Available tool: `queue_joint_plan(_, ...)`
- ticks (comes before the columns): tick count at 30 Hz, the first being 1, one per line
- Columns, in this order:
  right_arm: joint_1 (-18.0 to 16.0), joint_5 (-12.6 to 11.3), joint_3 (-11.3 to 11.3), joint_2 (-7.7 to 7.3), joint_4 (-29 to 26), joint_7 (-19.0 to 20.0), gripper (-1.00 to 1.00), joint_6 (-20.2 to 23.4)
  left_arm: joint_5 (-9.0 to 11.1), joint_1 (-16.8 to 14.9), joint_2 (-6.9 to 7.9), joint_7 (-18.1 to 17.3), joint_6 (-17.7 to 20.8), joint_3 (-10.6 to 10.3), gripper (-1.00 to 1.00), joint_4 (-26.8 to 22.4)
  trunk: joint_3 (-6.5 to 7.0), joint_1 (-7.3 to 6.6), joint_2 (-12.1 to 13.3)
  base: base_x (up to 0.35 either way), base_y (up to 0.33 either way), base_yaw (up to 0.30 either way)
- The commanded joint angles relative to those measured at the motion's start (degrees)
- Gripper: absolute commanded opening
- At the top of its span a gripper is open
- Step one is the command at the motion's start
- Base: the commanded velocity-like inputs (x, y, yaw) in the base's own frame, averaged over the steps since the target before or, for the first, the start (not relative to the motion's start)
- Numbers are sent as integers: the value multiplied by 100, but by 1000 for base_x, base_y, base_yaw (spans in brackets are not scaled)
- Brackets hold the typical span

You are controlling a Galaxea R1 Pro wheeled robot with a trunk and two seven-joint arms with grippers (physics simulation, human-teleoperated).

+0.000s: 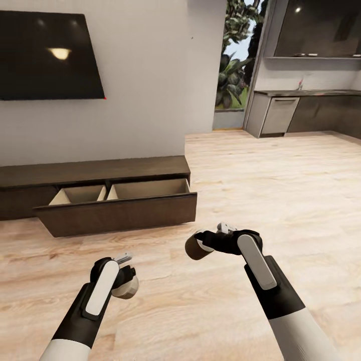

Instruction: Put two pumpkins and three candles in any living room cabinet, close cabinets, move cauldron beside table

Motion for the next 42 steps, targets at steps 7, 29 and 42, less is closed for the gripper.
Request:
queue_joint_plan(7,-4,-72,1,0,-8,-57,-100,-2,25,-5,-2,51,6,-4,-100,-3,-5,-1,-3,-3,55,289)
queue_joint_plan(29,-4,-76,-8,0,-8,-50,-100,-3,39,-5,2,53,15,-6,-100,-3,211,-265,479,0,1,286)
queue_joint_plan(42,-4,-287,-17,-28,-8,-48,-100,-11,52,-5,2,24,32,32,-100,-12,318,-396,719,11,5,-35)
